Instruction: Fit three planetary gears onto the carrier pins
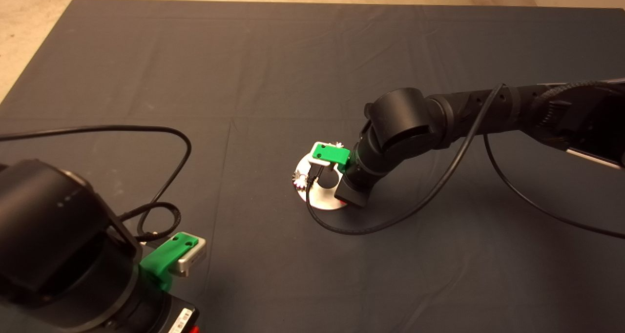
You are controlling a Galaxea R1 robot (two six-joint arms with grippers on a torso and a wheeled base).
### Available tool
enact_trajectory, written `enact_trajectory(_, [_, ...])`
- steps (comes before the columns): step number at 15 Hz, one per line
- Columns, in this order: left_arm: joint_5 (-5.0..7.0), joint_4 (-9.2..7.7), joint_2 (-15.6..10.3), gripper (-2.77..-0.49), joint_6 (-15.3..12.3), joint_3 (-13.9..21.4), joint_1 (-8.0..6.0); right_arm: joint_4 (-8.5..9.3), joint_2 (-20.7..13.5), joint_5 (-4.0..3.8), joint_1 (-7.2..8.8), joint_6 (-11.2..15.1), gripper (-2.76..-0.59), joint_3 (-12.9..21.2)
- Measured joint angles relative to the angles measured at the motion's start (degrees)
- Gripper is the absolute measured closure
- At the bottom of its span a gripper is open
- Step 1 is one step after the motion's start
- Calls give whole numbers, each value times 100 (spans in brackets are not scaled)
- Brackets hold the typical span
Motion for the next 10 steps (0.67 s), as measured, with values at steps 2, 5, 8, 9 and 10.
enact_trajectory(2, [0,0,0,-219,0,0,0,-2,3,-7,-2,-41,-102,-86])
enact_trajectory(5, [0,0,0,-219,0,0,0,-2,3,-15,0,-60,-105,-128])
enact_trajectory(8, [-1,0,0,-219,0,0,0,-2,3,-18,0,-63,-108,-128])
enact_trajectory(9, [0,0,0,-219,0,0,0,-2,4,-13,2,-72,-116,-128])
enact_trajectory(10, [0,0,1,-219,0,0,0,-2,5,-8,18,-82,-116,-128])
